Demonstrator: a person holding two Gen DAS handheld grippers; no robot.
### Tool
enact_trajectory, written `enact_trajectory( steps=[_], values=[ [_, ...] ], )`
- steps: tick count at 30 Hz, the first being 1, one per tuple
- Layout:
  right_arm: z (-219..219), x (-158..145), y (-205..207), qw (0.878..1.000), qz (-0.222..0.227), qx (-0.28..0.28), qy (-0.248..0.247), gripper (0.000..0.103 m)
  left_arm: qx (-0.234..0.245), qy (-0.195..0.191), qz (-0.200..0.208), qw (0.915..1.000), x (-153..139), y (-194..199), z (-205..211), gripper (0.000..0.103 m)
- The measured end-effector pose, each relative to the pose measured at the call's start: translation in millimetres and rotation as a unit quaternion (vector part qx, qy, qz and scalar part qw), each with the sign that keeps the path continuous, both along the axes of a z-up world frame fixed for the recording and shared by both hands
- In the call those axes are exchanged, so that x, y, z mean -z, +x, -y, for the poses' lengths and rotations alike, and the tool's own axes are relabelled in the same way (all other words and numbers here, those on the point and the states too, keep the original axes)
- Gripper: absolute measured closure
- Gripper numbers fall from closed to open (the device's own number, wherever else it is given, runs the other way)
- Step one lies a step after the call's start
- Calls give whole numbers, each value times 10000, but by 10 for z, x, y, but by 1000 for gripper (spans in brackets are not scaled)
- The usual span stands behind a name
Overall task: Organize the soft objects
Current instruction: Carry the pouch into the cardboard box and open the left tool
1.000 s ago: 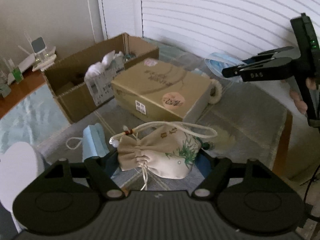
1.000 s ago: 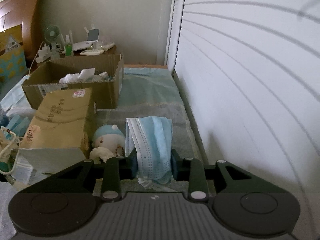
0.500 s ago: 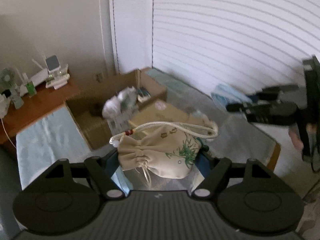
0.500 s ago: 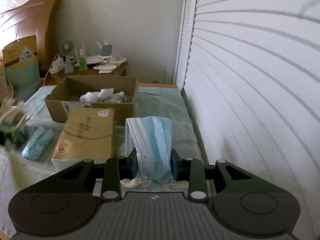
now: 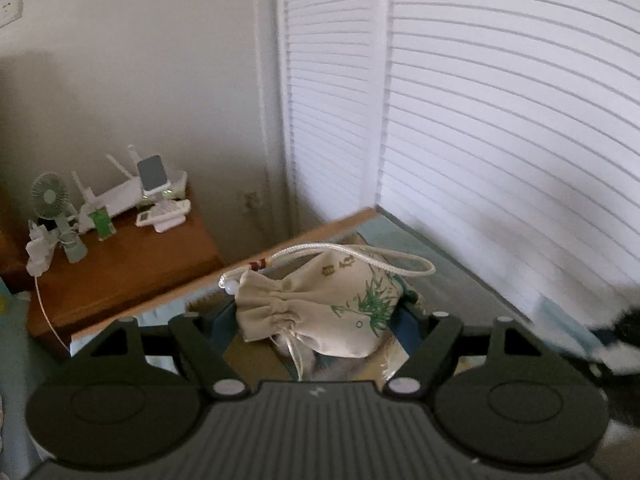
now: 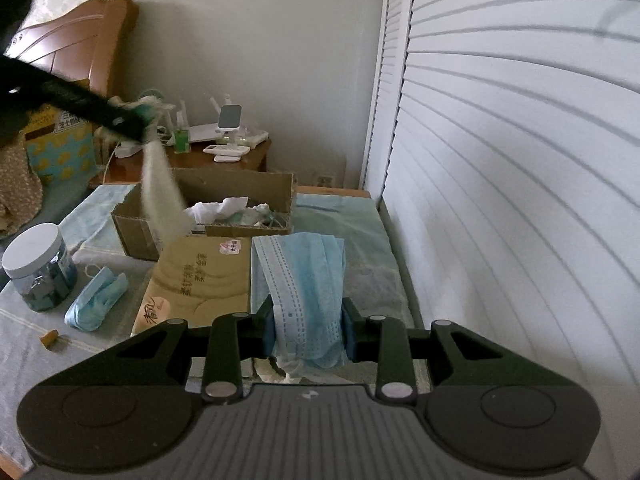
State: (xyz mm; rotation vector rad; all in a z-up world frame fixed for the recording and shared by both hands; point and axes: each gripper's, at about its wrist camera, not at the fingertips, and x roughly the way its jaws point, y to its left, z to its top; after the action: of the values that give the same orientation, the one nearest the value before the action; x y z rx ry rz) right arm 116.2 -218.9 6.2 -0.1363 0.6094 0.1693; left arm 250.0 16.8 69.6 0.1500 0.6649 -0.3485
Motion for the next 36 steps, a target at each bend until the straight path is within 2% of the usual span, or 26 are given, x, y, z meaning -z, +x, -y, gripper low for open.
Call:
enact_trajectory(
  steps=[7, 14, 18, 21, 24, 31, 36],
  values=[
    [3, 18, 52, 10000, -35, -4, 33, 67, -238, 156, 5, 9996, 124, 400, 66, 26],
    [7, 64, 126, 9999, -123, -13, 67, 67, -443, 775, -113, 9959, 459, 613, 19, 26],
    [10, 98, 170, 9998, -182, -7, 67, 67, -359, 924, -349, 9945, 660, 644, 31, 26],
    [9, 108, 195, 9998, -206, -5, 66, 67, -91, 842, -616, 9945, 753, 661, 64, 22],
    [-6, 109, 209, 9997, -217, -35, 45, 67, -73, 807, -655, 9946, 764, 639, 59, 7],
    [-24, 87, 225, 9998, -203, -68, 30, 67, 17, 936, -567, 9940, 662, 374, -11, 6],
    [-64, 56, 229, 9997, -180, -164, 16, 67, 66, 569, -679, 9960, 595, 58, -98, 5]
  ],
)
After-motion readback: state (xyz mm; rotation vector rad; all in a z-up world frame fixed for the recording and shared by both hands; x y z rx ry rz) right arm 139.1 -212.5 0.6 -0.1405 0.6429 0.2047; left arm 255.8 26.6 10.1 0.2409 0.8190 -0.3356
